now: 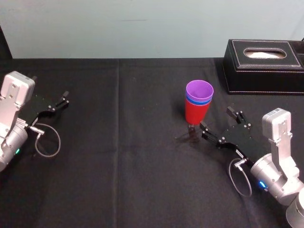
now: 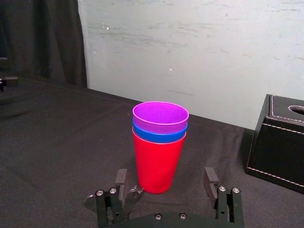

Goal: Stack the three plastic cups sequentially using one hand.

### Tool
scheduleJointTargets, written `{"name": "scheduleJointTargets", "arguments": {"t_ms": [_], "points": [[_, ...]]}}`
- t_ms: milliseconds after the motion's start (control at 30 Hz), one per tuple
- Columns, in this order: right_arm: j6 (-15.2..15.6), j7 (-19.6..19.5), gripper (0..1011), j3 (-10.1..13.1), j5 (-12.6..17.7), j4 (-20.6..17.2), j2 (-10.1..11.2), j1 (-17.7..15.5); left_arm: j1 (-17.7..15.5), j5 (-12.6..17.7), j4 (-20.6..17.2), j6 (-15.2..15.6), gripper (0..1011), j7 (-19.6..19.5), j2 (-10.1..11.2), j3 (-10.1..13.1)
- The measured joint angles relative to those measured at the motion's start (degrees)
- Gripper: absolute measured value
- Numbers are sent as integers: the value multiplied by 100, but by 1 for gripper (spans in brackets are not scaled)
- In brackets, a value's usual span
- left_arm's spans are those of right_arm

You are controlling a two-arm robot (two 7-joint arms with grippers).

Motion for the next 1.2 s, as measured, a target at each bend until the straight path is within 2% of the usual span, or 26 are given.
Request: {"name": "scheduleJointTargets", "arguments": {"t_ms": [1200], "points": [[11, -8, 1004, 0, 7, -3, 0, 0, 0, 0, 0, 0, 1005, 0, 0, 0]]}}
